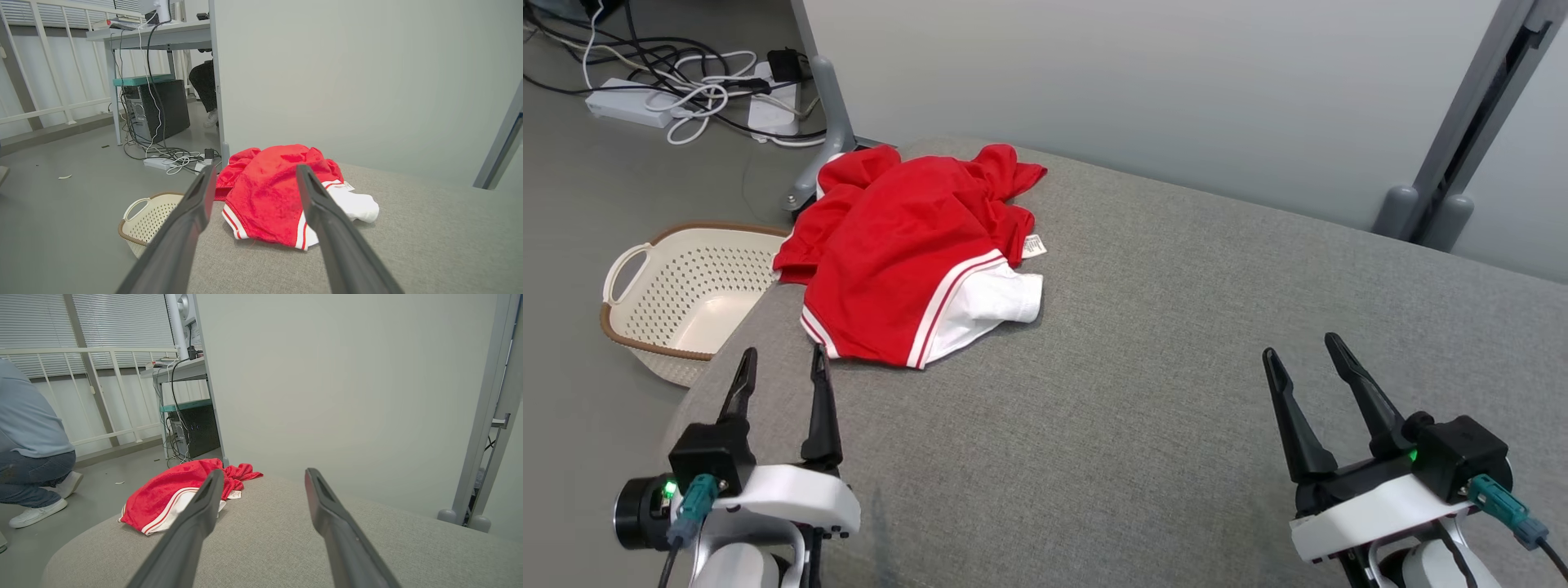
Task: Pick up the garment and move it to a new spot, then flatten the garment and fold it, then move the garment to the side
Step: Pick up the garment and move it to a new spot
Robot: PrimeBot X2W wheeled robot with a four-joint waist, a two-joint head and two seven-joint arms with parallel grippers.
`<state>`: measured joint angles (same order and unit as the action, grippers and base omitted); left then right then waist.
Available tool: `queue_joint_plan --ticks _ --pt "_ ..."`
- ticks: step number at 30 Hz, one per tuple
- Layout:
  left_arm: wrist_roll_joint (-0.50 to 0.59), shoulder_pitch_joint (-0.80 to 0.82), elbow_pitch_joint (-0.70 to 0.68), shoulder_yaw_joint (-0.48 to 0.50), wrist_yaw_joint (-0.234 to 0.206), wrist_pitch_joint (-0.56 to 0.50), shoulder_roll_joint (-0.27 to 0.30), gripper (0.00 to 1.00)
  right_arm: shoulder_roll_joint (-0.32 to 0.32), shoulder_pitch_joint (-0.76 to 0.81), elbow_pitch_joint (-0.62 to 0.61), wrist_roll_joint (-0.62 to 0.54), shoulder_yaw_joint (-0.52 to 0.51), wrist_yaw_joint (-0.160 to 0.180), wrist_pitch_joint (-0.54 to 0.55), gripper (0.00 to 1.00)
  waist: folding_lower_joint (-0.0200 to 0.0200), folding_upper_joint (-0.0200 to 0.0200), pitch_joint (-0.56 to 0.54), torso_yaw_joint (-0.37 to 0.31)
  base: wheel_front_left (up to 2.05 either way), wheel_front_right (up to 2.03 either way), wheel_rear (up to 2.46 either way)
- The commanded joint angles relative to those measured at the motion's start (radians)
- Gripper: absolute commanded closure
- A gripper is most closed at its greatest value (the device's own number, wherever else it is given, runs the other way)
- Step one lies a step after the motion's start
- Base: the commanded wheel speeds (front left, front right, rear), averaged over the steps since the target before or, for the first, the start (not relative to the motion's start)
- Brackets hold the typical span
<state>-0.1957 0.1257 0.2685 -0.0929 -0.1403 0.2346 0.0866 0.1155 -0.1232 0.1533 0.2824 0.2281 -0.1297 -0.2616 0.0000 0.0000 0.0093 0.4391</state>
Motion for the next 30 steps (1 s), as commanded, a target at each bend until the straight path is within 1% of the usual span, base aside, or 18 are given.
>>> queue_joint_plan --ticks 1,4,8,10,12,18,23,24,30 --pt "-0.011 0.022 -0.01 0.005 0.011 -0.008 0.008 0.0 0.01 -0.008 0.002 0.005 -0.005 -0.002 -0.005 0.0 0.0 0.0 0.004 -0.007 0.0 0.0 0.0" --pt "-0.044 0.066 -0.023 0.009 0.036 -0.074 0.022 0.0 0.014 -0.014 -0.005 0.01 -0.009 -0.002 -0.005 0.0 0.0 0.0 0.022 -0.024 0.0 0.0 0.0" --pt "-0.068 0.134 -0.021 0.028 0.044 -0.156 0.051 0.0 0.002 -0.026 -0.042 0.045 -0.02 -0.002 -0.005 0.0 0.0 0.0 0.042 -0.052 0.0 0.0 0.0" --pt "-0.074 0.174 -0.012 0.039 0.045 -0.212 0.078 0.0 0.007 -0.034 -0.056 0.046 -0.014 -0.002 -0.005 0.0 0.0 0.0 0.054 -0.071 0.0 0.0 0.0" --pt "-0.097 0.221 0.001 0.052 0.052 -0.276 0.092 0.0 0.011 -0.044 -0.065 0.044 -0.01 -0.002 -0.005 0.0 0.0 0.0 0.066 -0.089 0.0 0.0 0.0" --pt "-0.162 0.359 0.093 0.095 0.069 -0.462 0.158 0.0 0.028 -0.084 -0.088 0.048 0.022 -0.002 0.001 0.0 0.0 0.0 0.127 -0.154 0.0 0.0 0.0" --pt "-0.216 0.472 0.179 0.137 0.079 -0.564 0.208 0.0 0.032 -0.131 -0.107 0.057 0.062 -0.002 0.009 0.0 0.0 0.0 0.19 -0.217 0.0 0.0 0.0" --pt "-0.216 0.472 0.179 0.137 0.079 -0.564 0.208 0.0 0.032 -0.131 -0.107 0.057 0.062 -0.002 0.009 0.0 0.0 0.0 0.19 -0.217 0.0 0.0 0.0" --pt "-0.268 0.598 0.277 0.169 0.104 -0.665 0.271 0.0 0.037 -0.176 -0.135 0.074 0.09 -0.002 0.011 0.0 0.0 0.0 0.276 -0.296 0.0 0.0 0.0"
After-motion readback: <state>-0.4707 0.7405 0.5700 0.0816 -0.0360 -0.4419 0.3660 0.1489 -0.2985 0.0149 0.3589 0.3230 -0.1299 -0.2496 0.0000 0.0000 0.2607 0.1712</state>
